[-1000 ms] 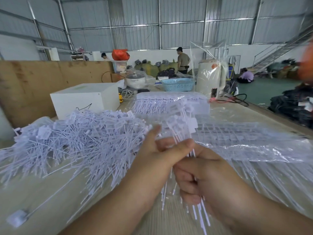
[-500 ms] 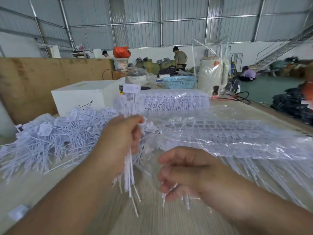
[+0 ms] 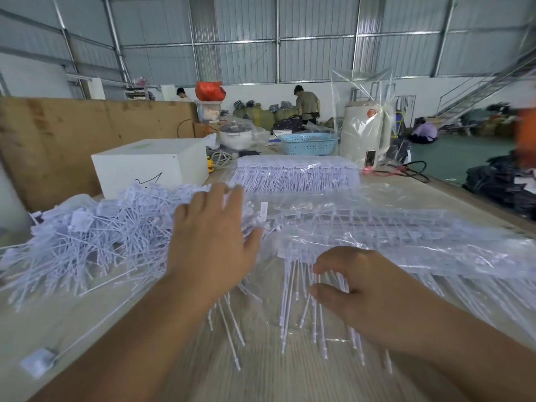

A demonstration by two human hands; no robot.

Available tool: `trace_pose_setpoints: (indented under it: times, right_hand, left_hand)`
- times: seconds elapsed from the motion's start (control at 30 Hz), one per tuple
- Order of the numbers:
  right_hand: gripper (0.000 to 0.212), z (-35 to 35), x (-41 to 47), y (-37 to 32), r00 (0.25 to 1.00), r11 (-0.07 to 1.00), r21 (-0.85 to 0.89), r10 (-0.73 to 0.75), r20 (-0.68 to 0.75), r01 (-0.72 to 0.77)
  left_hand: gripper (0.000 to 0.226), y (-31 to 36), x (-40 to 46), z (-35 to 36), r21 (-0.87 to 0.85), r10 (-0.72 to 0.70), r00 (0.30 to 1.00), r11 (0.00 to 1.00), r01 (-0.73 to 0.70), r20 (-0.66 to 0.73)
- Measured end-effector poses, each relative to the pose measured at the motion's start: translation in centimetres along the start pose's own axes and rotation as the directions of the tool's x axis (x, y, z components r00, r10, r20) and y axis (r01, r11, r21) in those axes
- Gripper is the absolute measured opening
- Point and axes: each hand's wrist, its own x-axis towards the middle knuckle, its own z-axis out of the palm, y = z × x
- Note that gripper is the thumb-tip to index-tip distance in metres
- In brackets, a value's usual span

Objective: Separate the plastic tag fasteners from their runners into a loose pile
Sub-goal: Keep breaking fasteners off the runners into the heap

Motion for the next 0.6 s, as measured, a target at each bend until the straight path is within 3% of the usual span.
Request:
trace_pose_setpoints:
  times: [0.07,0.1,0.17,0.27,0.33,0.4,0.47,0.5,0.6]
  right_hand:
    - [0.043,0.1,0.4,0.5,0.997,0.996,-0.077,0.041,0.069,-0.036]
    - [0.049,0.2,0.5,0.7,0.993,0.992,-0.116,0.061,0.101,-0.049]
    - [0.058,0.4,0.6,1.1,0.982,0.987,-0.146,0.093,0.163,-0.069]
    - [0.063,0.5,0.6,1.6,0.971,0.980,-0.193,0.098,0.218,-0.056]
    - [0.055,0.8,0.7,2.0,0.970,0.977,-0.210,0.069,0.233,-0.019]
    - [0.048,1.1,0.7,2.2,0.971,0.985,-0.171,0.037,0.237,0.004]
    - [0.049,1.4,0.8,2.5,0.969,0.991,-0.131,0.020,0.247,0.013]
    - [0.050,1.6,0.9,2.6,0.968,0.993,-0.121,0.018,0.251,0.013]
    - [0.037,1.9,1.3,2.4,0.966,0.988,-0.150,0.001,0.258,0.040]
  left_hand:
    - [0.059,0.3,-0.3,1.4,0.005,0.073,0.979,0.997,-0.075,0.188]
    - [0.058,0.0,-0.4,2.3,0.030,0.060,0.952,0.997,-0.073,0.299]
    - [0.059,-1.0,-0.4,3.6,0.076,0.019,0.919,0.996,-0.053,0.393]
    - [0.062,-1.3,-0.5,3.6,0.089,-0.017,0.926,0.996,-0.018,0.377]
    - [0.064,-0.5,-0.5,2.4,0.081,-0.001,0.952,0.996,-0.025,0.306]
    - [0.058,0.7,-0.6,0.5,-0.017,0.056,0.989,0.998,-0.054,0.136]
    - [0.047,2.0,-1.1,-0.7,-0.154,0.188,0.974,0.966,-0.207,-0.128]
    - [0.042,2.7,-1.4,-1.3,-0.222,0.223,0.963,0.942,-0.253,-0.150]
    - [0.039,4.9,-2.5,-1.9,-0.311,0.252,0.954,0.930,-0.194,0.160]
